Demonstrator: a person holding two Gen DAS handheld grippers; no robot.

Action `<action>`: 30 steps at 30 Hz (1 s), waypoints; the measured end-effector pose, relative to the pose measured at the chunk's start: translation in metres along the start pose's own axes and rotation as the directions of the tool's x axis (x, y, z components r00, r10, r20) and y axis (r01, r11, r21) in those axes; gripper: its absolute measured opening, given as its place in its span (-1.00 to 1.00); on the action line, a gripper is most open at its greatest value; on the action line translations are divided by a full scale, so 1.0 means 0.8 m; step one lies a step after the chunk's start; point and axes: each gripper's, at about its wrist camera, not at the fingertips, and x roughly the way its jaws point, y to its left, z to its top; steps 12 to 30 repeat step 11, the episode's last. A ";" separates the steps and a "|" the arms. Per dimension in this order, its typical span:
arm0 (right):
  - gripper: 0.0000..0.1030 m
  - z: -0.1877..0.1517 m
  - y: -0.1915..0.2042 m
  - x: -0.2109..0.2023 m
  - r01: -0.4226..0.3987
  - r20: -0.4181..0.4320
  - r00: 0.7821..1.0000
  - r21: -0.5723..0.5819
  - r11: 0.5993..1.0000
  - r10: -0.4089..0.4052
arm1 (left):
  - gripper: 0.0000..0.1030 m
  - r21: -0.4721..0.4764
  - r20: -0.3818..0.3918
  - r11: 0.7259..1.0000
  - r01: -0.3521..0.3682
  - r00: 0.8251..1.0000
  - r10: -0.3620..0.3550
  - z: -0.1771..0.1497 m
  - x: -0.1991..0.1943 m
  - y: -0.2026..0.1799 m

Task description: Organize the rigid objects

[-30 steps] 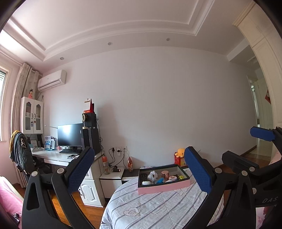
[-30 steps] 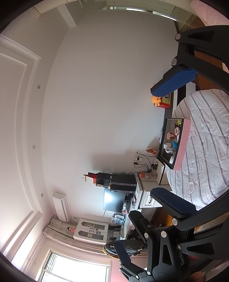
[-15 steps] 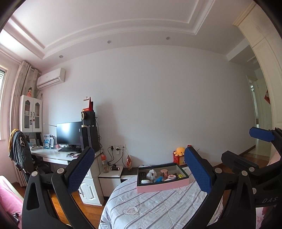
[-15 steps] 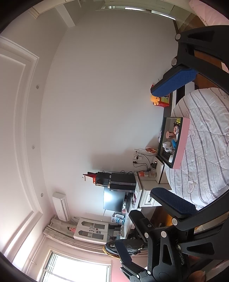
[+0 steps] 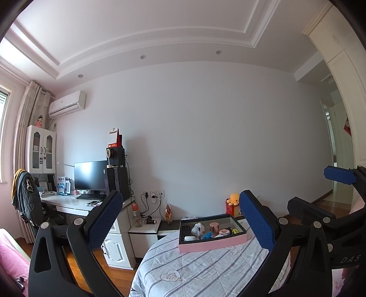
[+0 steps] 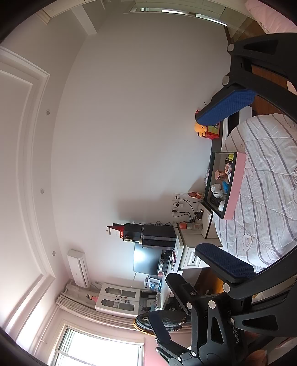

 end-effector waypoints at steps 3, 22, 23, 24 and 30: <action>1.00 0.002 0.000 0.000 -0.002 0.000 1.000 0.001 1.000 0.002 | 1.00 0.000 0.001 1.000 -0.001 1.000 0.001 -0.001 0.000 0.000; 1.00 0.001 0.001 0.001 0.000 -0.004 1.000 -0.001 1.000 0.000 | 1.00 0.000 -0.006 1.000 0.002 1.000 -0.002 0.000 -0.003 0.004; 1.00 0.001 0.001 0.001 0.000 -0.004 1.000 -0.001 1.000 0.000 | 1.00 0.000 -0.006 1.000 0.002 1.000 -0.002 0.000 -0.003 0.004; 1.00 0.001 0.001 0.001 0.000 -0.004 1.000 -0.001 1.000 0.000 | 1.00 0.000 -0.006 1.000 0.002 1.000 -0.002 0.000 -0.003 0.004; 1.00 0.001 0.001 0.001 0.000 -0.004 1.000 -0.001 1.000 0.000 | 1.00 0.000 -0.006 1.000 0.002 1.000 -0.002 0.000 -0.003 0.004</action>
